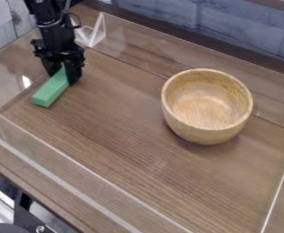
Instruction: Put green stick into wooden bowl
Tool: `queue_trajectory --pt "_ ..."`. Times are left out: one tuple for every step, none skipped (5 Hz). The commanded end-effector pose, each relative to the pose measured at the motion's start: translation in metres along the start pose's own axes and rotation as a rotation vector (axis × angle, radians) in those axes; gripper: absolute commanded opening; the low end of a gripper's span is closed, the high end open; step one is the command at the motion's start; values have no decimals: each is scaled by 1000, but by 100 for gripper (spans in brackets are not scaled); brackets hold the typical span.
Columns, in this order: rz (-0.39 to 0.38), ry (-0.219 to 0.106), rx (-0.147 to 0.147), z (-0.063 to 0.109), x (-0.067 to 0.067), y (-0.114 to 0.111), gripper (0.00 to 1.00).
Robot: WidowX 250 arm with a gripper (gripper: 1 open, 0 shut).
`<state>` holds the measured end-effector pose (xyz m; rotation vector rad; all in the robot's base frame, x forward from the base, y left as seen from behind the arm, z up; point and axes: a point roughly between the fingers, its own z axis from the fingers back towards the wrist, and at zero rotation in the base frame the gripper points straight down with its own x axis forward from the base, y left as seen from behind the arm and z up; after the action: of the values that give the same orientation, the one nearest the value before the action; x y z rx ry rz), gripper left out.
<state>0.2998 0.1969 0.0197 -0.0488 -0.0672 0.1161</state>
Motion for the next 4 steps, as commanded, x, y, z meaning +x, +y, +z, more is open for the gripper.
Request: queue_trajectory --pt "-53 -17 -5 6 6 -6 0" --pt "-79 -10 -16 5 6 -10 0" --pt "-136 -1 -29 13 7 -15 0" --pt "-185 6 -45 20 8 -19 0"
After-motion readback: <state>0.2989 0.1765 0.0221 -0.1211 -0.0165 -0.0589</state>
